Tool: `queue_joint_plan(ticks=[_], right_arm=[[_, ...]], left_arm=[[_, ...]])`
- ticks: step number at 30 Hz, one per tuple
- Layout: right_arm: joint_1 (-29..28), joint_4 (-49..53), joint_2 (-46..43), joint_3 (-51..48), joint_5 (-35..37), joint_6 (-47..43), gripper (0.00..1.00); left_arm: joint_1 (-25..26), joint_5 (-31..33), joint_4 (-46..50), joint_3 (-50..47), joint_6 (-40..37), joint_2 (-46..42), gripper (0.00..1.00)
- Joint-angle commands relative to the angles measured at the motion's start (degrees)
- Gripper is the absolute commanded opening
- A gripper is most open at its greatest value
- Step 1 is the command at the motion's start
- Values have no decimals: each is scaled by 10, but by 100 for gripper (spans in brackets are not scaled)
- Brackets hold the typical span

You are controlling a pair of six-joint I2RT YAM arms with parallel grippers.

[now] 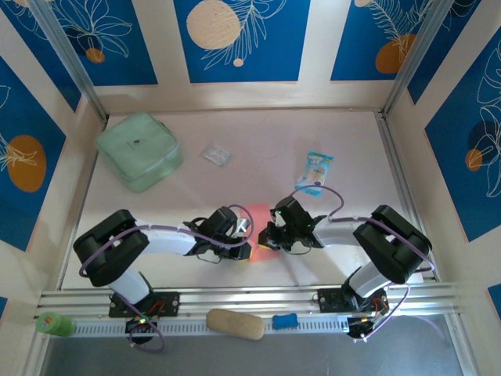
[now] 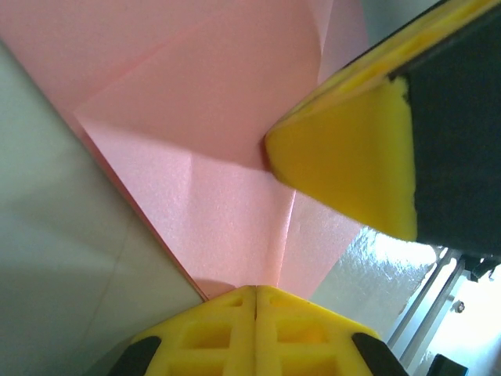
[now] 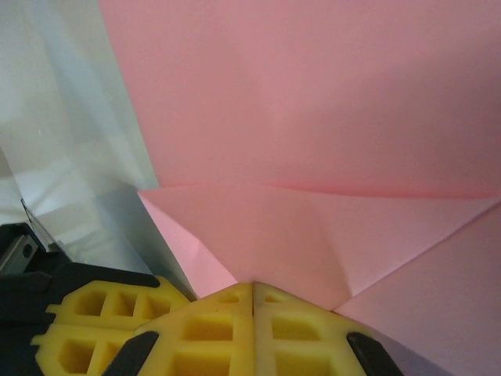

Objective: Fold a paper plane with a square sheet of paper (pick it up from the middle)
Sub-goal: Fold the triangle at the bottom-center of the table.

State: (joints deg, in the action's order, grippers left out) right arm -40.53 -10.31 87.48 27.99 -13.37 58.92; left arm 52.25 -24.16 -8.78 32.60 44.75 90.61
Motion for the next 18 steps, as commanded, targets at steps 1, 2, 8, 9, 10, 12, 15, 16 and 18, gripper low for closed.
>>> queue_joint_plan(ticks=[1, 2, 8, 9, 10, 12, 15, 16, 18], right_arm=[[22, 18, 2, -9, 15, -8, 0], [27, 20, -2, -10, 13, -10, 0], [58, 50, -29, -16, 20, -21, 0], [66, 54, -32, -19, 22, -22, 0], [74, 54, -36, -24, 20, -21, 0], [88, 57, -52, -31, 14, -22, 0], [92, 82, -93, -33, 20, -23, 0], [92, 95, -108, -32, 23, -24, 0], [91, 121, -144, -34, 28, -23, 1]], left_arm=[[-2, 13, 46, -15, 0, 19, 0], [-2, 14, 46, -15, 0, 19, 0], [-2, 13, 46, -15, 0, 19, 0], [-2, 14, 46, -15, 0, 18, 0], [-2, 14, 45, -15, -1, 18, 0], [-2, 13, 45, -15, -1, 15, 0], [-2, 9, 40, -14, 2, 5, 0], [-1, 7, 39, -13, 2, -1, 0], [-1, 3, 45, -4, 2, -21, 3]])
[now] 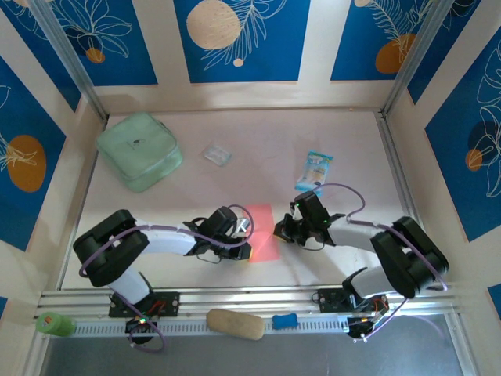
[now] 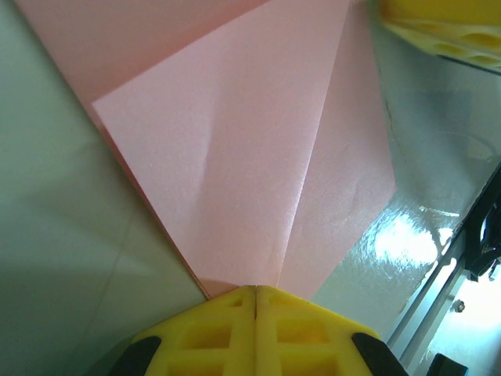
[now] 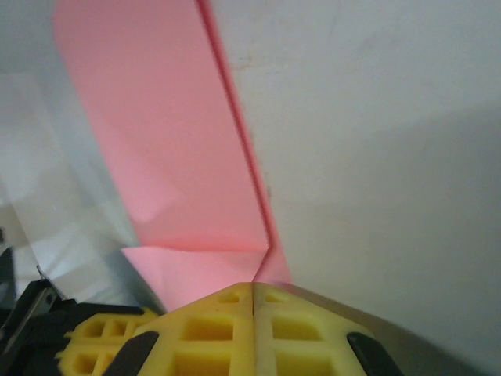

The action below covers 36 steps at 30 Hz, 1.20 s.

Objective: Fold a paper plane with a square sheet of paper (pick it up from the middle)
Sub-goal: Fold the triangle at the bottom-center of the table.

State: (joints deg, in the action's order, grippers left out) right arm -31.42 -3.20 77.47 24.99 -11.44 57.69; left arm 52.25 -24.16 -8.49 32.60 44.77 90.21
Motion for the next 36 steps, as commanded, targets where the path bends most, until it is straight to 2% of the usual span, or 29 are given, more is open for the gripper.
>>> queue_joint_plan(ticks=[1, 4, 8, 10, 14, 21, 30, 36], right_arm=[[-2, 63, -59, -5, 11, -10, 1], [-8, 90, -109, -16, 11, 1, 3], [-21, 119, -163, -33, 9, 19, 10], [-28, 130, -179, -37, 11, 30, 14], [-48, 141, -191, -43, 24, 52, 23], [-72, 152, -162, -30, 27, 69, 29], [-97, 158, -125, -6, 27, 73, 36], [-107, 160, -109, 3, 34, 81, 37]], left_arm=[[-2, 3, 51, 5, 0, -27, 5], [-2, 21, 99, 39, -17, -68, 19], [-15, 62, 162, 85, -51, -110, 25], [-30, 57, 174, 103, -65, -108, 25], [-50, 25, 176, 133, -85, -71, 23], [-51, -19, 151, 159, -87, 3, 17], [-51, 33, 185, 155, -110, 59, 13], [-51, 25, 160, 124, -103, 78, 9]])
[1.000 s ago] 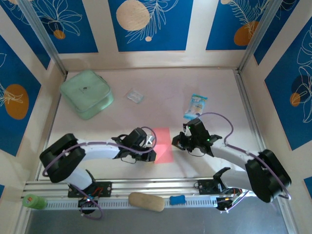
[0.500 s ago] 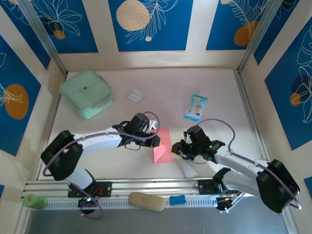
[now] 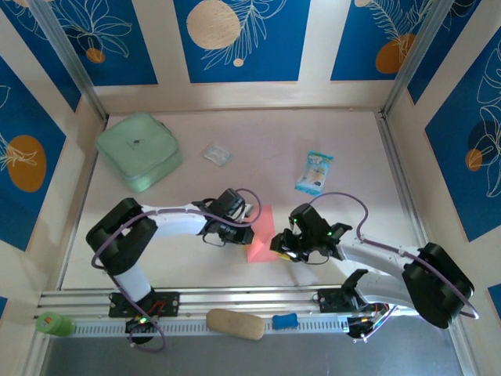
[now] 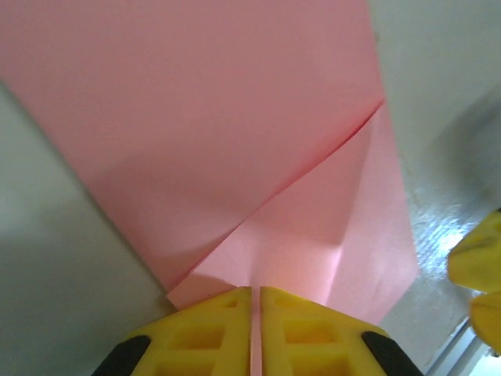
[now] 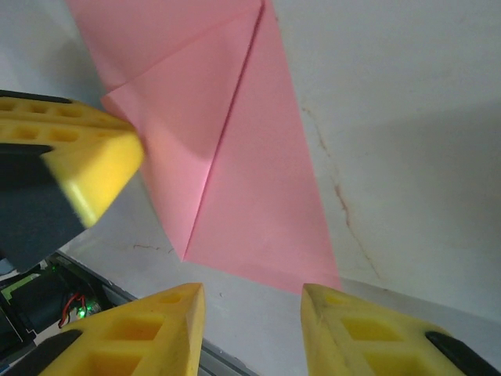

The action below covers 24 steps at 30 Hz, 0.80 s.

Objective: Fold a paper plane with a square sheet of paper (pick it up from the middle)
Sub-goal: Fold the triangle at the bottom-center of the table.

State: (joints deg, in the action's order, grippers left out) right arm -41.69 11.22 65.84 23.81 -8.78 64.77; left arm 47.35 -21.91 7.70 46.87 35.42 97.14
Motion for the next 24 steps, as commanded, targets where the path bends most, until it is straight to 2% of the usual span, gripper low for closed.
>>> queue_joint_plan(ticks=[1, 13, 20, 24], right_arm=[[-6, 15, 11, 15, 7, 10, 37], [-19, -19, 80, 29, 8, 13, 38], [-17, -57, 107, 49, -3, 1, 44], [4, -75, 117, 59, -18, -12, 47]], left_arm=[[-1, 1, -7, -23, -7, 9, 8], [-1, -7, -21, -35, 1, 0, 7], [-1, -9, -24, -37, 3, 0, 6], [-2, -9, -24, -39, 4, -1, 6]])
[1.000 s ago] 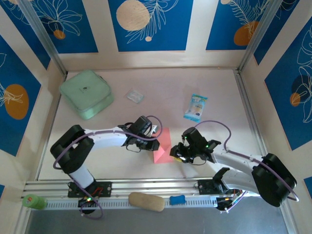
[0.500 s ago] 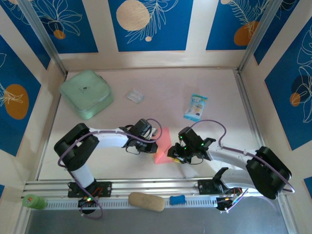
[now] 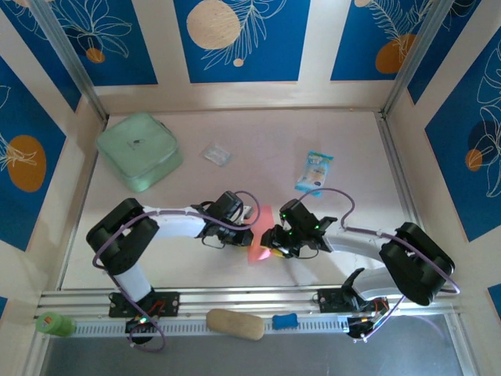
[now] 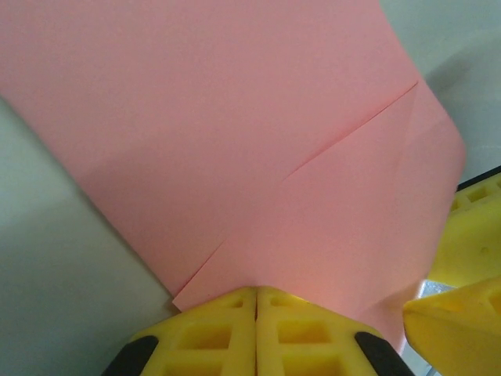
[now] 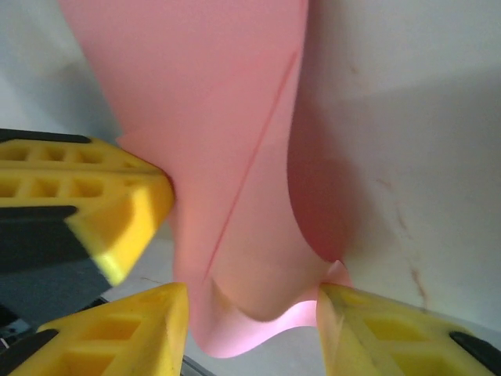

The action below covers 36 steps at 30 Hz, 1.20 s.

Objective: Fold a paper plane with a square sheet of paper (pick it up from the middle)
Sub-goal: Fold the triangle at the bottom-center of the table.

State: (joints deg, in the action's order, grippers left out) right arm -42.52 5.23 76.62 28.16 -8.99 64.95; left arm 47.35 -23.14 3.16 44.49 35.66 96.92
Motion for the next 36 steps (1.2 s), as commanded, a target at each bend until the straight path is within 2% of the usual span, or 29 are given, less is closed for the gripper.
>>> queue_joint_plan(ticks=[1, 9, 14, 36], right_arm=[[18, -14, 10, 18, -19, -18, 47], [75, -33, 27, 22, -59, -56, 48], [94, -50, 40, 26, -79, -73, 45], [122, -109, 82, 10, -102, -82, 34]], left_arm=[[-1, 3, 21, -15, 2, 1, 6], [-1, 2, 20, -16, 3, -2, 6], [-1, 0, 20, -15, 3, -1, 6], [-1, -3, 17, -16, 6, -9, 5]])
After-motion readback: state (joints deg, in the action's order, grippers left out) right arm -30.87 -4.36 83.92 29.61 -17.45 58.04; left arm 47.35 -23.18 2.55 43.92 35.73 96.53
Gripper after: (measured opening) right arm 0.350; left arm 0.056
